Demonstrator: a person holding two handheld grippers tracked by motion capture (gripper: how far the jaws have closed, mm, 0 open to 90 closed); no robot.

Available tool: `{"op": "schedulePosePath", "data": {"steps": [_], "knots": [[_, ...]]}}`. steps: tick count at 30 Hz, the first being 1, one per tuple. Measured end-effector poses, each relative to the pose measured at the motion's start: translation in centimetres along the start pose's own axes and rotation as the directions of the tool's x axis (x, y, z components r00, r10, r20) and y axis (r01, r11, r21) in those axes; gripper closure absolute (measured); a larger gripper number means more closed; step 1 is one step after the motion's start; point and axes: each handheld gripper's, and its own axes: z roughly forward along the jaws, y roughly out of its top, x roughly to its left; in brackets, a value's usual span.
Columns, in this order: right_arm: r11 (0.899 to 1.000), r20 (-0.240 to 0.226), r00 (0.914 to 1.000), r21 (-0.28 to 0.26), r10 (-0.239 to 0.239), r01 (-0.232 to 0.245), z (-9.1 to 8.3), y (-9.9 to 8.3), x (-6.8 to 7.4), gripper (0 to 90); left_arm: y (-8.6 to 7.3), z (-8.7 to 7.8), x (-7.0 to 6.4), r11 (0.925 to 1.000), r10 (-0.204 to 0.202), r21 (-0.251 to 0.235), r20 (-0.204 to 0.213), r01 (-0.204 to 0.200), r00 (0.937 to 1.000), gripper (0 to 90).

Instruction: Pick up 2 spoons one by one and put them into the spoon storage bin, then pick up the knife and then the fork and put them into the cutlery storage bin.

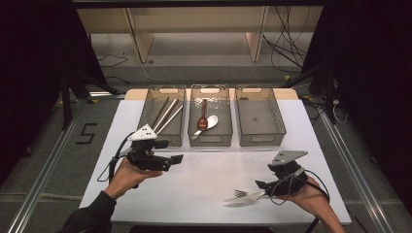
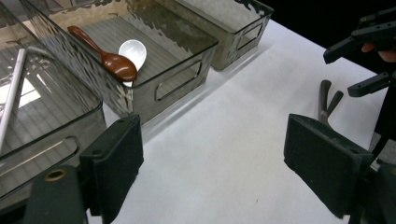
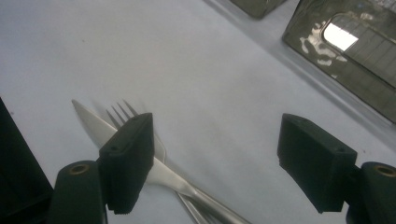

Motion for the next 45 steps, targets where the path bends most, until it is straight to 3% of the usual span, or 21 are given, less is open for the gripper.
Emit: {"op": "schedulePosePath", "data": {"steps": [10,14,32,37,41,45], "knots": [[0.998,-0.035,0.9992,0.062,-0.019,0.021,0.9,-0.6,-0.1,26.8,-1.7,-0.8,0.6,0.9999,-0.014,0.006,-0.021,0.014,0.9997,16.9],[0.996,-0.039,0.9985,0.08,-0.037,0.04,1.1,-0.6,0.1,25.9,-2.1,-1.1,0.6,1.0,-0.001,-0.003,-0.024,0.001,0.9997,16.9],[0.984,-0.037,0.9956,0.153,-0.086,0.09,1.7,-0.9,0.4,25.2,-3.3,-1.9,0.7,0.9997,-0.016,-0.018,-0.043,0.015,0.9989,16.1],[0.978,-0.043,0.9948,0.182,-0.092,0.098,2.0,-0.9,0.3,25.7,-3.6,-1.9,0.6,0.9996,-0.021,-0.021,-0.037,0.02,0.9991,16.0],[0.971,-0.053,0.9931,0.21,-0.104,0.113,2.3,-0.7,0.0,26.5,-3.8,-1.9,0.4,0.9999,-0.003,-0.012,-0.038,0.002,0.9993,15.8],[0.959,-0.081,0.9905,0.252,-0.111,0.128,2.7,-0.7,-0.3,27.1,-4.0,-2.0,0.3,0.9998,-0.007,-0.019,-0.039,0.007,0.9992,15.8]]}}
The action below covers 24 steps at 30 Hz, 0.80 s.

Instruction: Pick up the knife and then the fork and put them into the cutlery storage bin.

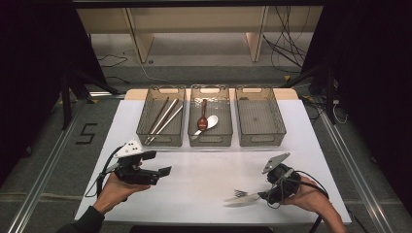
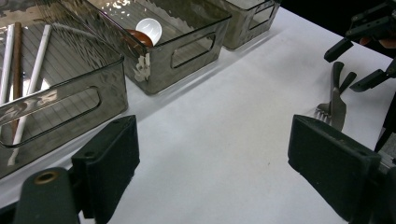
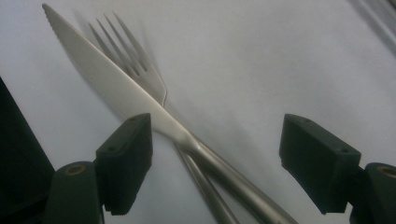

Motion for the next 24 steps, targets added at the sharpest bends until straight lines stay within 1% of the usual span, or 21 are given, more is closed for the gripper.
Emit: {"op": "schedulePosePath", "data": {"steps": [2,5,6,8,10,12,13,16,18,19,24], "knots": [[1.0,-0.008,0.9999,0.024,-0.01,0.011,0.2,-0.1,0.0,28.6,-0.1,0.0,-0.1,1.0,0.005,0.002,-0.003,-0.005,1.0,15.8],[0.999,-0.014,0.9994,0.041,-0.032,0.033,0.4,-0.1,0.0,31.2,-0.2,0.1,-0.2,1.0,0.007,0.006,-0.005,-0.007,1.0,15.8],[0.998,-0.014,0.9995,0.053,-0.027,0.028,0.5,-0.1,0.0,31.7,-0.3,0.1,-0.2,1.0,0.005,0.008,-0.004,-0.005,1.0,15.8],[0.997,-0.025,0.9989,0.069,-0.039,0.04,0.7,-0.1,0.1,33.4,-0.3,0.0,-0.3,0.9998,0.017,0.012,-0.004,-0.017,0.9998,15.8],[0.994,-0.031,0.9977,0.087,-0.06,0.062,0.9,0.0,0.4,36.1,-0.4,0.0,-0.4,0.9998,0.017,0.009,-0.005,-0.017,0.9998,15.8],[0.99,-0.042,0.9949,0.105,-0.092,0.096,1.2,0.2,0.6,38.2,-0.4,0.0,-0.4,0.9999,0.015,0.008,-0.004,-0.015,0.9999,15.8],[0.988,-0.041,0.9936,0.114,-0.105,0.109,1.4,0.3,0.7,39.7,-0.4,0.0,-0.4,0.9999,0.014,0.008,-0.004,-0.014,0.9999,15.8],[0.979,-0.043,0.9907,0.152,-0.129,0.134,1.8,0.5,0.9,43.8,-0.4,0.1,-0.3,0.9998,0.018,0.009,-0.005,-0.018,0.9998,15.8],[0.974,-0.049,0.9879,0.164,-0.147,0.153,2.0,0.6,0.9,47.1,-0.4,0.2,-0.3,0.9999,0.014,0.008,-0.004,-0.014,0.9999,15.8],[0.971,-0.049,0.9869,0.178,-0.153,0.16,2.0,0.7,0.9,48.0,-0.4,0.2,-0.3,0.9999,0.015,0.008,-0.005,-0.015,0.9999,15.8],[0.966,-0.048,0.9843,0.189,-0.17,0.176,2.1,0.9,0.9,52.3,-0.4,0.2,-0.4,0.9997,0.02,0.01,-0.005,-0.02,0.9998,15.9]]}}
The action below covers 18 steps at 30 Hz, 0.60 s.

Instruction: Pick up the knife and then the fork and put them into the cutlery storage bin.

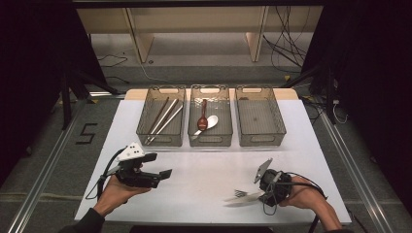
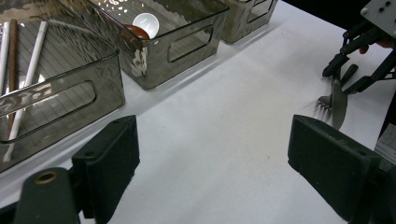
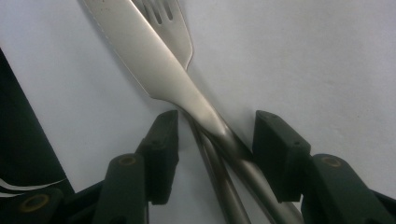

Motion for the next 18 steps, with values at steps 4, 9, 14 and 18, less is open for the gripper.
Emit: {"op": "schedulePosePath", "data": {"steps": [4,9,14,18], "knots": [[1.0,0.012,0.9998,0.025,-0.018,0.018,-0.05,0.29,0.01,57.4,-0.03,0.1,-0.01,1.0,0.002,0.001,0.001,-0.002,1.0,16.0],[0.998,0.017,0.9989,0.051,-0.044,0.043,-0.1,0.53,0.16,62.5,-0.07,0.14,-0.04,1.0,0.001,0.008,0.001,-0.001,1.0,16.1],[0.991,0.032,0.9935,0.08,-0.109,0.106,-0.13,0.79,0.52,67.0,-0.1,0.18,-0.03,0.9999,0.001,0.015,0.0,-0.002,1.0,16.2],[0.985,0.035,0.9873,0.08,-0.155,0.152,-0.17,0.74,0.72,70.5,-0.12,0.27,-0.06,0.9998,0.004,0.02,0.003,-0.004,1.0,16.2]]}}
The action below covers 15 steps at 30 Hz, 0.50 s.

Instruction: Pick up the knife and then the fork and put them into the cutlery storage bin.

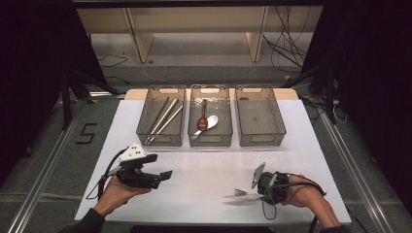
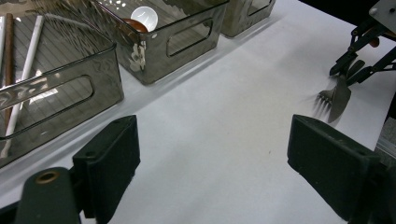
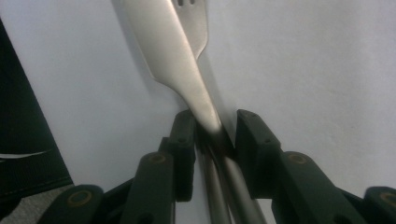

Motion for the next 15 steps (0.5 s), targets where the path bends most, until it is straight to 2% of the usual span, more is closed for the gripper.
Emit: {"op": "schedulePosePath", "data": {"steps": [4,7,12,15], "knots": [[0.998,0.007,0.9983,-0.002,-0.058,0.058,0.0,0.04,0.21,73.5,-0.06,0.07,-0.04,1.0,0.001,0.01,0.001,-0.001,1.0,16.2],[0.996,0.013,0.9963,0.004,-0.085,0.085,-0.07,-0.01,0.4,75.7,-0.06,0.1,-0.05,0.9999,0.001,0.011,0.002,-0.001,1.0,16.2],[0.994,0.015,0.9938,-0.004,-0.11,0.11,-0.17,-0.14,0.37,80.0,-0.06,0.12,-0.05,0.9999,0.0,0.012,0.001,0.0,1.0,16.4],[0.995,0.01,0.9945,-0.003,-0.104,0.104,-0.24,-0.19,0.37,80.7,-0.06,0.12,-0.03,0.9999,0.004,0.017,0.001,-0.004,1.0,16.5]]}}
